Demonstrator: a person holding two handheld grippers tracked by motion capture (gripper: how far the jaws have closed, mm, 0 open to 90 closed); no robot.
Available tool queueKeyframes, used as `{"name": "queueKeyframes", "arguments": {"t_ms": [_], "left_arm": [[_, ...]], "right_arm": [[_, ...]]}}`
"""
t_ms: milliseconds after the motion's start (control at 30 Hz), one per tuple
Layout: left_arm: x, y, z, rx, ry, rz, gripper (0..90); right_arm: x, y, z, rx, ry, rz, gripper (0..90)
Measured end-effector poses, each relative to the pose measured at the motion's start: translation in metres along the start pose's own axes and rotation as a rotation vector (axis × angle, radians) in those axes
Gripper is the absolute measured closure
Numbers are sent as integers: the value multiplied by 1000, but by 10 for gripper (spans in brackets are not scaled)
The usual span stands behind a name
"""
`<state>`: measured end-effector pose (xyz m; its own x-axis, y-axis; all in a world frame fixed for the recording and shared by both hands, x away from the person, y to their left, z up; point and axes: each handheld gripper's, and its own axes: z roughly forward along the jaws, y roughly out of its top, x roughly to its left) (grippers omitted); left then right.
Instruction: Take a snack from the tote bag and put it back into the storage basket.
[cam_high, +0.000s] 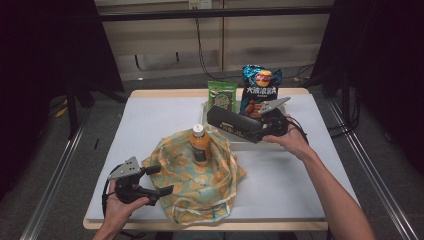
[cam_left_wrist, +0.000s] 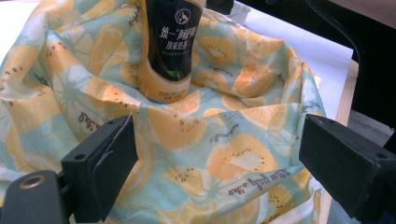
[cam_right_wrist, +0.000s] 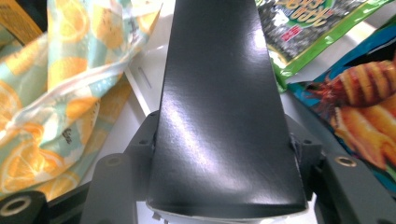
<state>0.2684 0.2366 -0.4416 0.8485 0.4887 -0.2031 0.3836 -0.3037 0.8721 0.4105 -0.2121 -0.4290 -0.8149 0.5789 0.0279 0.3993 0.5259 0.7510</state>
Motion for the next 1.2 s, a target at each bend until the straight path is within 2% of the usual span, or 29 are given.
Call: {"name": "queueKeyframes", "arguments": {"t_ms": [100,333,600,800,933,1200], "left_arm": [[1,0,1,6,3,-3,110],[1,-1,1,8,2,-4,110],[1,-1,2,18,5,0,110],[2,-1,2,13,1,-4,110],[2,-1,2,13,1,-5,110],[0,-1,1,14,0,0,110]], "right_arm": [[-1,-2,6,17,1,-4,434],[-6,-2,12,-12,-1,0,434],[-10,0,19,-3,-21,-12,433],[-11,-3,27,9,13,-17,432],[-14,-5,29,20,20,16,426],[-12,-8,32,18,11,35,388]]}}
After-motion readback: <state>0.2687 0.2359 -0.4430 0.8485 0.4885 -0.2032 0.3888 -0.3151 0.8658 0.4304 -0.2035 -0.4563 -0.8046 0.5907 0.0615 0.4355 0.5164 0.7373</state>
